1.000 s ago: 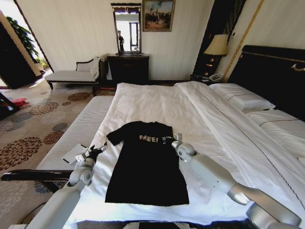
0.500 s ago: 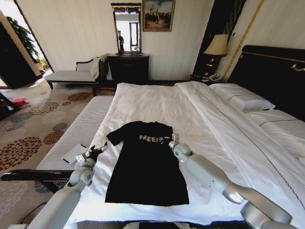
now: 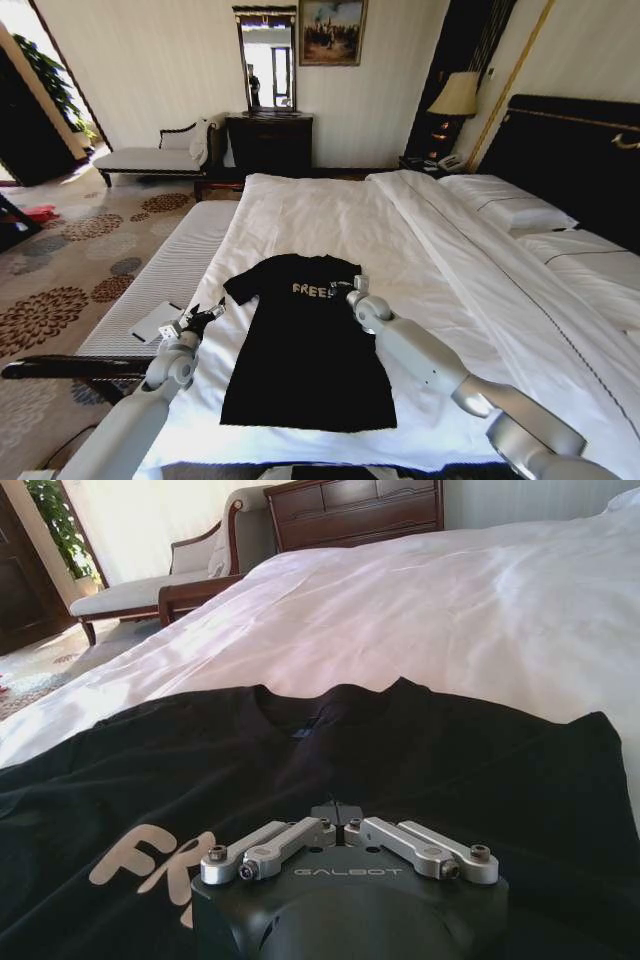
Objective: Fold the clothes on the bed.
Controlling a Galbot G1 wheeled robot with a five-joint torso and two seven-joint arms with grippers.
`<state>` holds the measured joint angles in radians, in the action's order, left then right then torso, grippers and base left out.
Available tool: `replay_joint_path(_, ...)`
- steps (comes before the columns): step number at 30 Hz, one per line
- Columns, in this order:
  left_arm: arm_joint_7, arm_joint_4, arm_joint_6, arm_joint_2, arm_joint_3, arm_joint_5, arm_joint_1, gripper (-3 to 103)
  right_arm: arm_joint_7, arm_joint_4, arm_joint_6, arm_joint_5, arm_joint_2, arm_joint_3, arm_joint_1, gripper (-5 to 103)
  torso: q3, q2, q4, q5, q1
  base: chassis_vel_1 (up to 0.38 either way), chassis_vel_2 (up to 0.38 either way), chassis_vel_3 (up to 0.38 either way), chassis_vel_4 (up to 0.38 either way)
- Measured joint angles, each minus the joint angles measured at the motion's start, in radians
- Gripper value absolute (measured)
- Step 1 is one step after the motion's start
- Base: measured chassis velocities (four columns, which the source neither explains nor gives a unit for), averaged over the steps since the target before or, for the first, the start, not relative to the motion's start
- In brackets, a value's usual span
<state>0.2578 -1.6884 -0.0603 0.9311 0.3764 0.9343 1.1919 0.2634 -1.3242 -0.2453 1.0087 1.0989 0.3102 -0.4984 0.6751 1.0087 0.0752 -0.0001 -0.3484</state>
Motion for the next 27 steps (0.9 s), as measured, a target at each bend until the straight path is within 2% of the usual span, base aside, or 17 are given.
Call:
replay_joint_path(8, 0.0, 0.0, 0.001, -0.004, 0.001, 0.001, 0.0, 100, 0.031, -0.001, -0.014, -0.004, 0.009, 0.002, -0.002, 0, 0.0, 0.0, 0.0, 0.0001, 0.0, 0.0, 0.0, 0.0, 0.0)
replay_joint_path(9, 0.0, 0.001, 0.001, -0.004, -0.003, -0.004, -0.004, 100, 0.035, -0.004, -0.015, -0.009, 0.007, 0.002, -0.004, 5, 0.0, 0.0, -0.0001, 0.0002, 0.0, 0.0, 0.0, 0.0, 0.0)
replay_joint_path(11, 0.0, 0.004, 0.001, -0.005, -0.008, -0.011, -0.009, 100, 0.037, -0.01, -0.015, -0.013, 0.002, 0.001, -0.006, 5, 0.0, 0.0, -0.0002, 0.0003, 0.0, 0.0, 0.0, 0.0, 0.0)
replay_joint_path(12, -0.002, 0.007, 0.001, -0.005, -0.016, -0.016, -0.018, 100, 0.038, -0.022, -0.016, -0.018, -0.01, -0.003, -0.011, 16, 0.0, 0.0, -0.0002, 0.0001, 0.0, 0.0, 0.0, 0.0, 0.0)
replay_joint_path(13, -0.002, 0.01, 0.001, -0.005, -0.023, -0.017, -0.027, 100, 0.039, -0.031, -0.016, -0.019, -0.021, -0.007, -0.015, 16, 0.0, 0.0, -0.0002, 0.0002, 0.0, 0.0, 0.0, 0.0, 0.0)
replay_joint_path(15, -0.006, 0.017, -0.003, -0.005, -0.037, -0.015, -0.048, 100, 0.045, -0.056, -0.016, -0.019, -0.05, -0.022, -0.025, 27, 0.0, 0.0, 0.0002, 0.0002, 0.0, 0.0, 0.0, 0.0, 0.0)
replay_joint_path(16, -0.006, 0.017, -0.003, -0.005, -0.037, -0.015, -0.048, 100, 0.045, -0.056, -0.016, -0.019, -0.05, -0.022, -0.025, 27, 0.0, 0.0, 0.0002, 0.0002, 0.0, 0.0, 0.0, 0.0, 0.0)
replay_joint_path(18, -0.014, 0.028, -0.011, -0.005, -0.054, -0.002, -0.076, 100, 0.051, -0.085, -0.019, -0.019, -0.084, -0.046, -0.04, 37, 0.0, 0.0, 0.0003, 0.0003, 0.0, 0.0, 0.0, 0.0, 0.0)
replay_joint_path(21, -0.014, 0.044, -0.024, -0.004, -0.066, 0.028, -0.103, 100, 0.06, -0.113, -0.025, -0.014, -0.113, -0.079, -0.06, 43, 0.0, 0.0, 0.0004, 0.0002, 0.0, 0.0, 0.0, 0.0, 0.0)
replay_joint_path(25, -0.009, 0.099, -0.047, 0.007, -0.073, 0.091, -0.156, 100, 0.076, -0.155, -0.035, -0.006, -0.15, -0.148, -0.111, 65, 0.0, 0.0, 0.0, 0.0003, 0.0, 0.0, 0.0, 0.0, 0.0)
replay_joint_path(26, -0.009, 0.099, -0.047, 0.007, -0.073, 0.091, -0.156, 100, 0.076, -0.155, -0.035, -0.006, -0.15, -0.148, -0.111, 65, 0.0, 0.0, 0.0, 0.0003, 0.0, 0.0, 0.0, 0.0, 0.0)
replay_joint_path(27, -0.01, 0.12, -0.049, 0.01, -0.076, 0.102, -0.172, 100, 0.078, -0.166, -0.036, -0.006, -0.16, -0.17, -0.129, 70, 0.0, 0.0, 0.0, 0.0003, 0.0, 0.0, 0.0, 0.0, 0.0)
